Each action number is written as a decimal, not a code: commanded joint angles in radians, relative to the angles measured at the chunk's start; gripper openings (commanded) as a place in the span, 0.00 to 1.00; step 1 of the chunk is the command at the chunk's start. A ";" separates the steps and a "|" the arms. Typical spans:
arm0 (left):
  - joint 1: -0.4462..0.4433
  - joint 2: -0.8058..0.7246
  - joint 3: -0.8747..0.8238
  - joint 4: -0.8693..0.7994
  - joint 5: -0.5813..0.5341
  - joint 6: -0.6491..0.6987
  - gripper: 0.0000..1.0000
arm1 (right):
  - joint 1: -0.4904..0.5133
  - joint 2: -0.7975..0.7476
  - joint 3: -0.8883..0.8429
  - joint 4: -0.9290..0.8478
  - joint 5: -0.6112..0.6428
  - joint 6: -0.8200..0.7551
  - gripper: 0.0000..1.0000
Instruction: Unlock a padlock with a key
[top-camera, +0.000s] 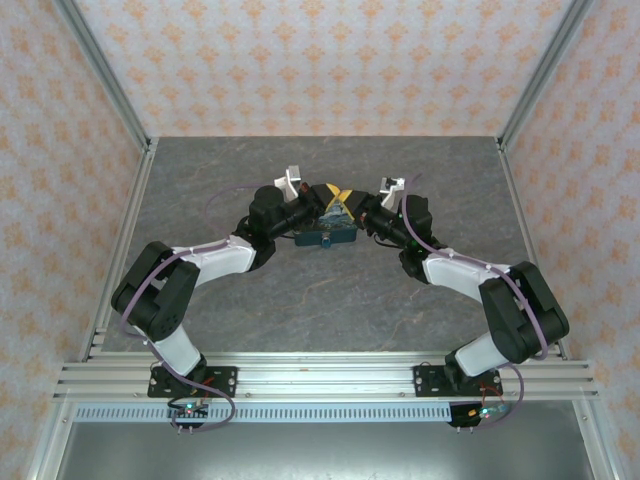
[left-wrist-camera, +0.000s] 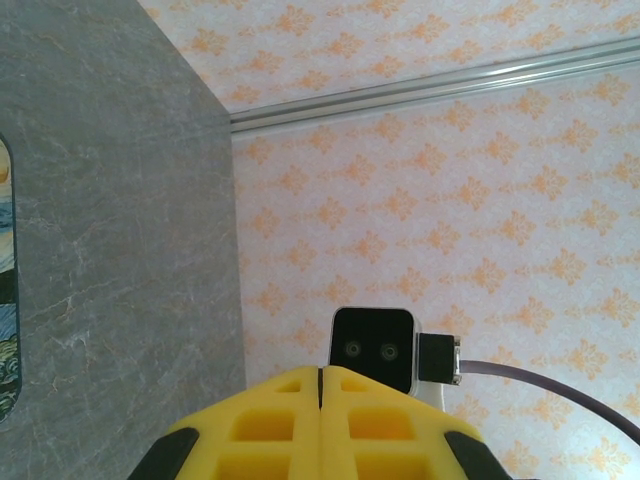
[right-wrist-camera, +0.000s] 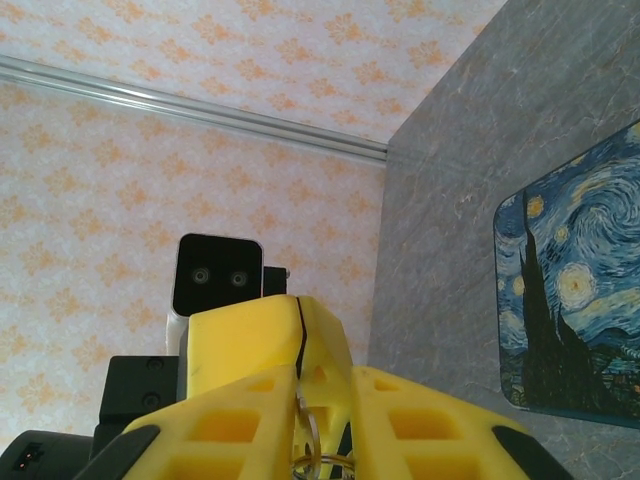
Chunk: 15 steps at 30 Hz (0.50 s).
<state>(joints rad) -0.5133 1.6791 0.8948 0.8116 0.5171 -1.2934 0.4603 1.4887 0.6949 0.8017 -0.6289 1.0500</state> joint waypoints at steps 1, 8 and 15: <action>-0.005 -0.003 0.016 0.032 0.001 0.009 0.00 | 0.008 -0.002 -0.003 0.036 -0.033 -0.007 0.16; -0.005 -0.003 0.017 0.032 0.003 0.011 0.00 | 0.011 0.007 0.004 0.046 -0.056 -0.008 0.13; -0.007 -0.001 0.016 0.034 0.003 0.010 0.00 | 0.015 0.014 0.014 0.044 -0.074 -0.012 0.26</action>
<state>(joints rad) -0.5152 1.6791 0.8948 0.8116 0.5171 -1.2930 0.4671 1.4952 0.6952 0.8139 -0.6682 1.0496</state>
